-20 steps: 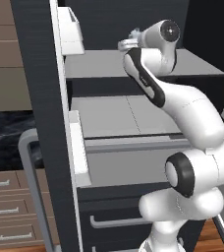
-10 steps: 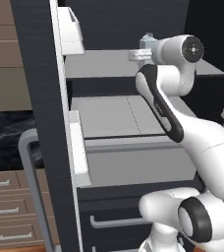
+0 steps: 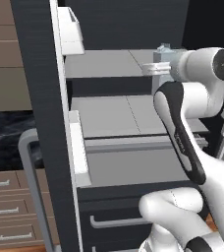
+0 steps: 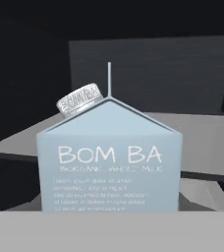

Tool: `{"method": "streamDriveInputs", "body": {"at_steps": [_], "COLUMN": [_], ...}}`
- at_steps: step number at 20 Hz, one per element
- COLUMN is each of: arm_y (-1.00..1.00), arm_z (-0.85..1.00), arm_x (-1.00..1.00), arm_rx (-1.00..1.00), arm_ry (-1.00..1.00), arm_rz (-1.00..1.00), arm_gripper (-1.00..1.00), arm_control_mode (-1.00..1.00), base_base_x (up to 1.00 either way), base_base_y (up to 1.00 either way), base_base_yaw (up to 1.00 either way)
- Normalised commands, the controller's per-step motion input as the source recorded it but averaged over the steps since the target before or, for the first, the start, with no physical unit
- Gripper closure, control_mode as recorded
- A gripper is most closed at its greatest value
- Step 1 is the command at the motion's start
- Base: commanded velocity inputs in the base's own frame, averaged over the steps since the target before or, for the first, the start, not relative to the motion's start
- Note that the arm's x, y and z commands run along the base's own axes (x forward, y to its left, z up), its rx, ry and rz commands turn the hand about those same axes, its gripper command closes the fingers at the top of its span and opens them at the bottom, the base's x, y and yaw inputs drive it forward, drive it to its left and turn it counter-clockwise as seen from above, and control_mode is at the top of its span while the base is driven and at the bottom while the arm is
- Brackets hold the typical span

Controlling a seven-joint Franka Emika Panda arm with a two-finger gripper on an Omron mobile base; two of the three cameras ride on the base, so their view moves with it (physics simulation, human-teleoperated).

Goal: Take a sugar cube from the saucer and place it inside the coffee. Then, grab milk from the fridge and place it next to the coffee on the counter to sweeten the coffee.

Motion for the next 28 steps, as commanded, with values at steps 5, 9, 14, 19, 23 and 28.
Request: {"method": "streamDriveInputs", "body": {"at_steps": [5,9,14,19,23,28], "arm_y": [-0.26,-0.11,0.00,0.00,0.00,0.00], "arm_z": [-0.34,-0.47,-0.46,-0.12,0.00,0.00], "arm_x": [-0.98,-0.69,-0.33,-0.12,-0.01,0.00], "arm_rx": [0.00,0.00,-0.02,0.00,0.00,0.00], "arm_ry": [0.08,0.12,0.05,0.01,0.01,0.00], "arm_rz": [0.00,0.00,0.00,0.00,0.00,0.00], "arm_gripper": [1.00,1.00,1.00,1.00,1.00,1.00], "arm_control_mode": [-1.00,-1.00,-1.00,-1.00,1.00,1.00], "base_base_x": [0.00,0.00,0.00,0.00,-0.08,-0.80], "base_base_y": [0.00,0.00,0.00,0.00,0.00,0.01], "base_base_yaw": [0.00,0.00,0.00,0.00,0.00,0.01]}}
